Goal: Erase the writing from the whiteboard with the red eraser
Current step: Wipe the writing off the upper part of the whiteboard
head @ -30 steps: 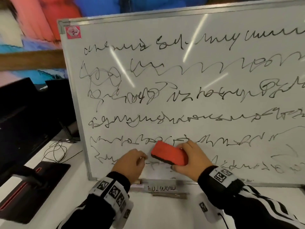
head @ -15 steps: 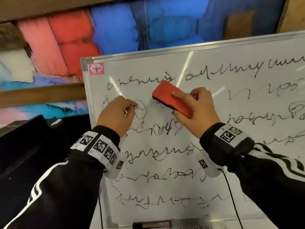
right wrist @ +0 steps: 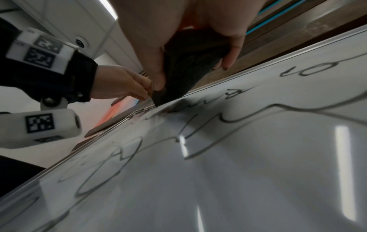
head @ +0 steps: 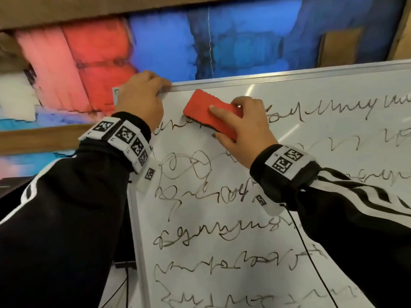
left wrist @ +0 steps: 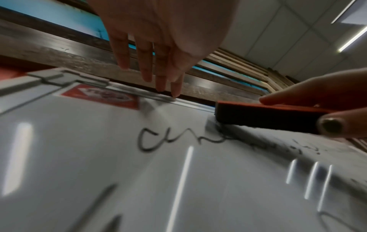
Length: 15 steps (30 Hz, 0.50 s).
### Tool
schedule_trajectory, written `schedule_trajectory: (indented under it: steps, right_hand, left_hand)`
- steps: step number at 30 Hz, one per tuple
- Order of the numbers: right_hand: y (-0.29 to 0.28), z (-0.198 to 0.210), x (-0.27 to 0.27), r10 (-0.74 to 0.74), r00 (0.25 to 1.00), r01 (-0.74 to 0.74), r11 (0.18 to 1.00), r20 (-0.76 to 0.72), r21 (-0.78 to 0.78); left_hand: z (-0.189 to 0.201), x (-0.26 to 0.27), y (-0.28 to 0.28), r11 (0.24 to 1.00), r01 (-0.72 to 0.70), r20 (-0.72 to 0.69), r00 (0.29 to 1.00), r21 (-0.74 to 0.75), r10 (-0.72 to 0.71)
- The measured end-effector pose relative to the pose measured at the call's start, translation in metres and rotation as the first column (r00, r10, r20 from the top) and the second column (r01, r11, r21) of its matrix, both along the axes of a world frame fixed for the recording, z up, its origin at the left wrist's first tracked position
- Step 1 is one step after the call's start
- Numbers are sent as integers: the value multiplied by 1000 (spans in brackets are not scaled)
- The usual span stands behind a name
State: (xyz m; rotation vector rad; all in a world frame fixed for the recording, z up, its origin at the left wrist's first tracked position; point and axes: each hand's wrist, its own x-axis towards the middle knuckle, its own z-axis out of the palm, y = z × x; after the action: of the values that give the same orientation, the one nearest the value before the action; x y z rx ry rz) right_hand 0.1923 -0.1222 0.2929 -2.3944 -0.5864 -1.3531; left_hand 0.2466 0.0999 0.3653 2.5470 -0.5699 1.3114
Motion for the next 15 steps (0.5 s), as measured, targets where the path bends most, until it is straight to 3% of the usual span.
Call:
schedule_trajectory:
  steps: [6, 11, 15]
  right_hand:
    - [10, -12, 7, 11, 999, -3, 989, 50, -149]
    - [3, -11, 10, -40, 996, 46, 996, 84, -76]
    - [16, -27, 6, -18, 999, 23, 994, 45, -109]
  left_hand:
    - [3, 4, 12, 999, -45, -47, 998, 7, 46]
    - [6, 8, 19, 997, -78, -151, 985, 19, 80]
    - [9, 7, 19, 996, -84, -168, 982, 13, 85]
